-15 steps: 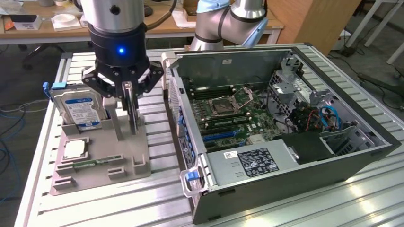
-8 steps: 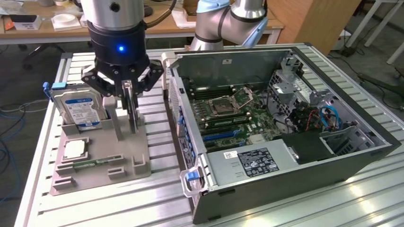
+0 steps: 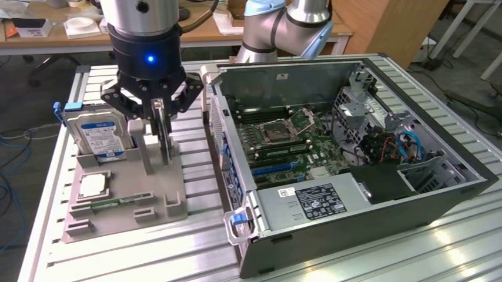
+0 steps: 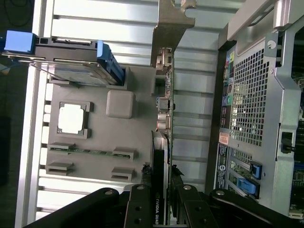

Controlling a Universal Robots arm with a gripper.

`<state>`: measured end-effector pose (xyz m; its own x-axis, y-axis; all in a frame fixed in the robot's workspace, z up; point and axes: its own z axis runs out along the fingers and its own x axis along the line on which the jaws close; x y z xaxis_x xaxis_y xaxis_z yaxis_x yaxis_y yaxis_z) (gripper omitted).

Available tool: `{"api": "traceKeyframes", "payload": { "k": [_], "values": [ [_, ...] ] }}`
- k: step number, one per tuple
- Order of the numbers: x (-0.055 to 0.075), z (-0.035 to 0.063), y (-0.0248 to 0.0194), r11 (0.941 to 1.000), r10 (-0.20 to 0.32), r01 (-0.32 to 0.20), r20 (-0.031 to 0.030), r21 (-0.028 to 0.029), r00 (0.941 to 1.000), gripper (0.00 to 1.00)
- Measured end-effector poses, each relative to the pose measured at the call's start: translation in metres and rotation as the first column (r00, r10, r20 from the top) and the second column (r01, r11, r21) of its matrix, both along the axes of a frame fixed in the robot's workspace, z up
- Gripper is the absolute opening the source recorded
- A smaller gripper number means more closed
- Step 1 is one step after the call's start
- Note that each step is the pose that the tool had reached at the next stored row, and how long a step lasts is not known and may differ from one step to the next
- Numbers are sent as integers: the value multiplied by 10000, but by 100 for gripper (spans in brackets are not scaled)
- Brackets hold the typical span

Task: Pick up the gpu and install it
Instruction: 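Pick up the gpu and move the gpu toward the slot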

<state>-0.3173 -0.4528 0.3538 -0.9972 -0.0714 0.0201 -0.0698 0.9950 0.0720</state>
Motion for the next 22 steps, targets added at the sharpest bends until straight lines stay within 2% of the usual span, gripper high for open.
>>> {"api": "traceKeyframes", "payload": {
  "k": [19,22],
  "values": [
    [-1,53,0,9998,179,-179,0,0,9998,26],
    [-1,52,0,10000,-43,43,6,-15,10000,26]
  ]
}}
